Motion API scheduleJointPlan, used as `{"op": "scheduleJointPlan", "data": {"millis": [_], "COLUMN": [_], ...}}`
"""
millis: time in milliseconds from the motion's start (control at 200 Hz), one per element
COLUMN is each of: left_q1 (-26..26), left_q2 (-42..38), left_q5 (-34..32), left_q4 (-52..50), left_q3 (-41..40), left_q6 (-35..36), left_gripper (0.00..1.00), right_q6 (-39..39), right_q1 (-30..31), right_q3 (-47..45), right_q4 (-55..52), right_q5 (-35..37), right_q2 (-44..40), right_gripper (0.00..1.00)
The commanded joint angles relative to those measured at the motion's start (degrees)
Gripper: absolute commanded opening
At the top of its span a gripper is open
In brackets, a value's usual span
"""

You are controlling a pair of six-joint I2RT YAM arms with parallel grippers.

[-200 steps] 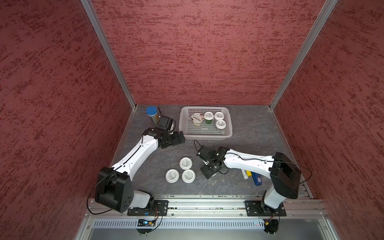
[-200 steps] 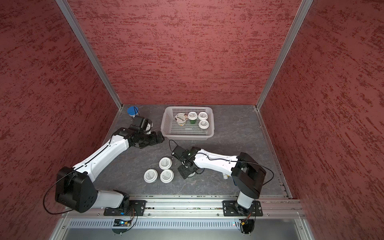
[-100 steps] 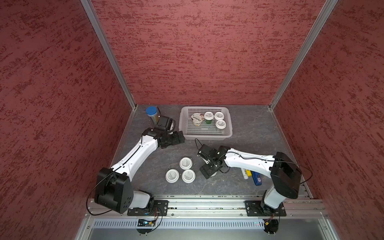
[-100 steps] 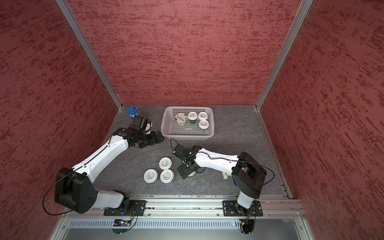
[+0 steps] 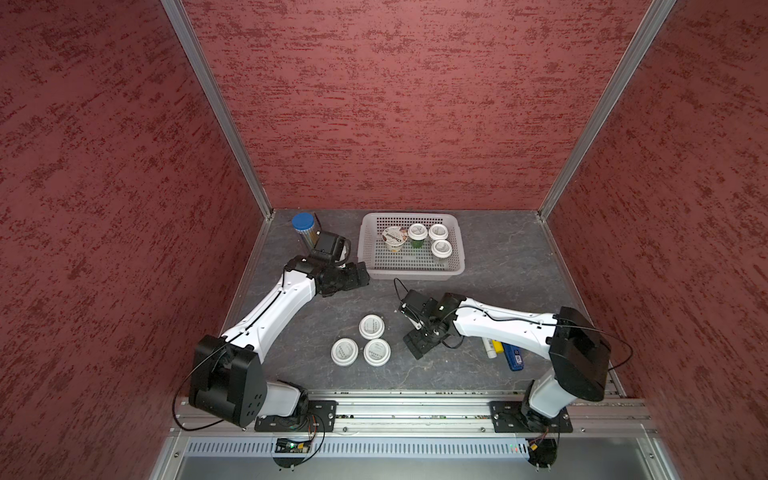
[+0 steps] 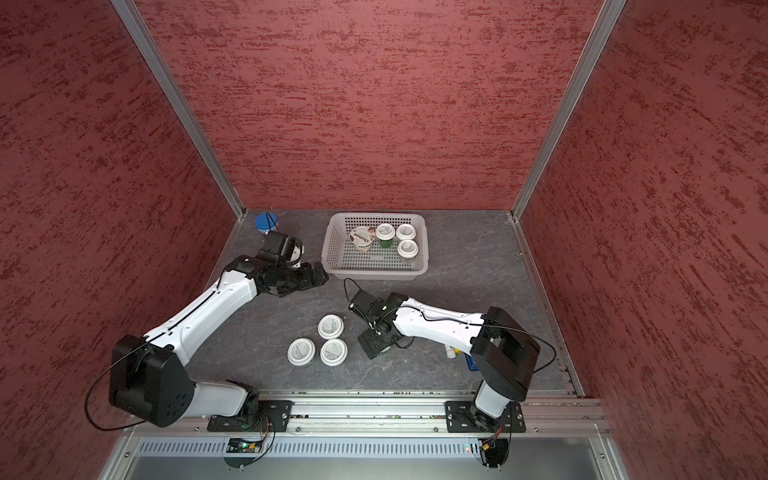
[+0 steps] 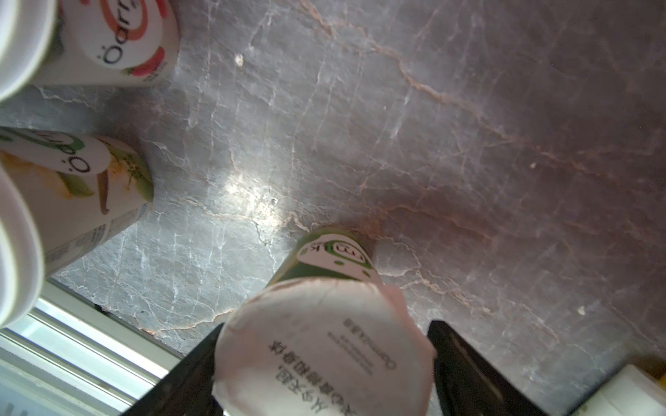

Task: Put the yogurt in the basket
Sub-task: Pick up the yogurt from the center of the board, then place the yogurt in the basket.

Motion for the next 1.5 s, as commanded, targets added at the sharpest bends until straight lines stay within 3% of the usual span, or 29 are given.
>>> {"op": "scheduleJointPlan", "data": {"millis": [0,446,736,1032,1493], "left_q1": [0.17,0.18,1.13,1.46,4.70], "left_q2": [-0.57,1.04,1.65,1.25,1.83], "left_q5": [1.03,3.25,4.97,4.29,7.46], "left_q4": [0.48,-0.39,-2.03,-3.60,-1.14], "left_q3": [-0.74,1.55,5.04,6.04,4.02], "left_q6": [0.43,0.30,1.31,3.53,3.48], "left_gripper": [1.00,1.00,1.00,1.00,1.00], "right_q6": [0.72,0.55,-1.32,-7.84,-14.64], "right_q1": [0.39,0.42,-0.62,-6.64,-18.48], "right_q3": [-0.36,0.52,7.39,27.13,64.76], "right_q4": [-0.11,-1.27,-7.53,-17.27,-20.44], "right_q5": [0.53,1.56,3.73,5.78,8.42], "right_q2": [-1.52,-2.84,-3.19,2.25,28.18], "right_gripper": [0.85,0.77,0.75,0.74,0.74]}}
